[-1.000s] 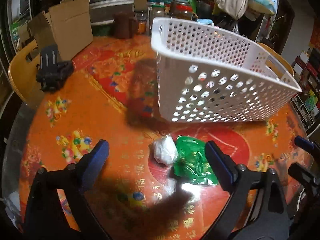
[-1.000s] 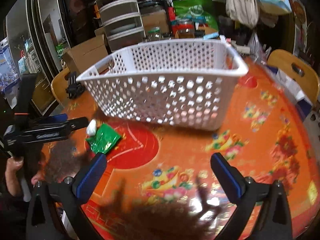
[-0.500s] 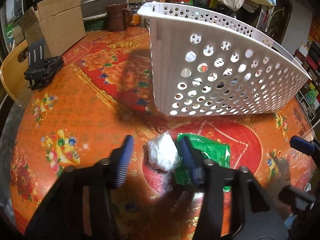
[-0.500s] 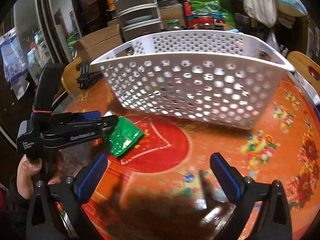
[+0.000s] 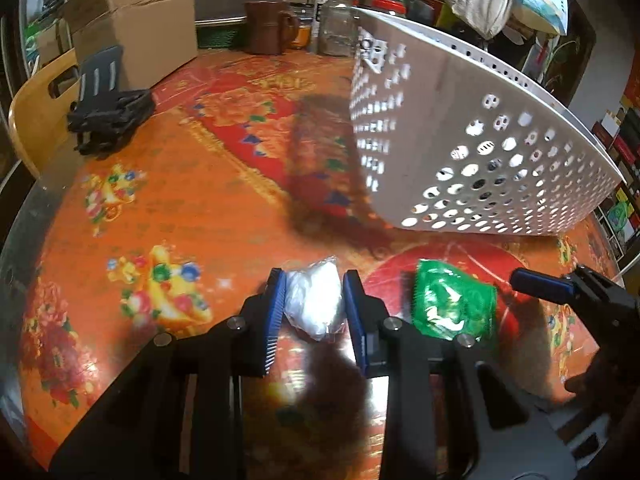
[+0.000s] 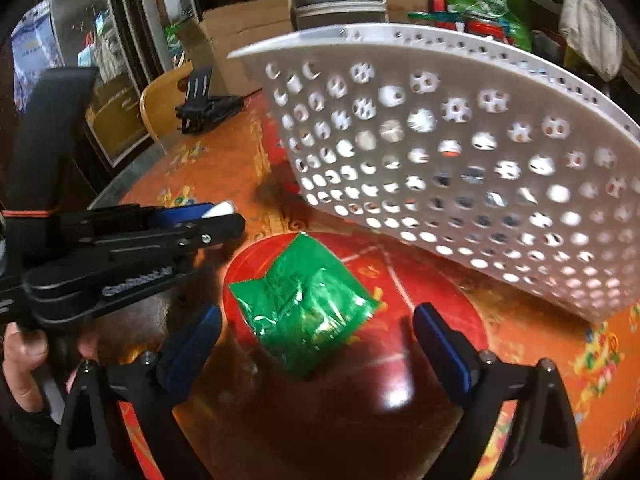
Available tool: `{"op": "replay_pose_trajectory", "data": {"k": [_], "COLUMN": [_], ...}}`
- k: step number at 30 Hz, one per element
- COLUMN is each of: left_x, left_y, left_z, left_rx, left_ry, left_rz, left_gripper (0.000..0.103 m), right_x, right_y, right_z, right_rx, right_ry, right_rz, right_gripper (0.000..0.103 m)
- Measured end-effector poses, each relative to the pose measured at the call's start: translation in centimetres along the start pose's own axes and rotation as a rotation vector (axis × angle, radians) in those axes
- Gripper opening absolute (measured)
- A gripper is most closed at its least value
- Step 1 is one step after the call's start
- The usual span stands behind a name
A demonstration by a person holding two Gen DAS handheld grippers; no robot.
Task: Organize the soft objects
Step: 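Grasp the white crumpled plastic with the left gripper while the right gripper grasps the green packet, then lift the white plastic and green packet with both grippers and carry them over the basket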
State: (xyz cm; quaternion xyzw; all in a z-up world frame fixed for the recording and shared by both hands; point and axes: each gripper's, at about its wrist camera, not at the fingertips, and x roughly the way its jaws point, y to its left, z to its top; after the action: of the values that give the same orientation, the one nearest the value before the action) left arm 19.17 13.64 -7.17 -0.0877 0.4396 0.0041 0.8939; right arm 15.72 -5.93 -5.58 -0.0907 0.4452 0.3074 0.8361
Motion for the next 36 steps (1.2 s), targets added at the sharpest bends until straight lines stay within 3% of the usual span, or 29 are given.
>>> {"op": "replay_pose_trajectory", "data": {"k": [7,9,14,16,18,24,36], "left_x": [-0.3,-0.4,-0.7,-0.8,-1.1,-1.8,-5.3], "left_y": [1.9,2.0,1.7,1.6,1.4,-0.1,-4.4], "left_z": [-0.4,-0.5,-1.0,-1.2,-1.5,-2.2,-3.5], "left_rx": [-0.033,-0.034,-0.033,-0.032,-0.028,-0.007,0.055], "left_ry": [-0.009,-0.010,-0.015,-0.017,-0.020,-0.031,-0.092], "left_rz": [-0.006,-0.004,-0.002,-0.008,-0.010,-0.024,-0.052], "left_gripper": [0.027,0.027,0.027,0.027,0.027,0.027,0.027], "right_x": [1.4,1.6,1.5,0.9,-0.2,-1.5,-8.4], "right_y": [1.7,2.3,2.5,2.2,1.7,0.8,-2.2], "right_z": [0.7,0.9,0.7,0.5,0.1,-1.3,-5.0], "right_rx": [-0.077,-0.108,-0.121,-0.110,-0.100,-0.089,-0.002], "right_ry": [0.023,0.022,0.015,-0.001,-0.014,-0.023,-0.141], "right_rz": [-0.065,-0.098,-0.091,-0.083,-0.072,-0.066,-0.048], "right_gripper": [0.086,0.074,0.067,0.060,0.042,0.039,0.038]}}
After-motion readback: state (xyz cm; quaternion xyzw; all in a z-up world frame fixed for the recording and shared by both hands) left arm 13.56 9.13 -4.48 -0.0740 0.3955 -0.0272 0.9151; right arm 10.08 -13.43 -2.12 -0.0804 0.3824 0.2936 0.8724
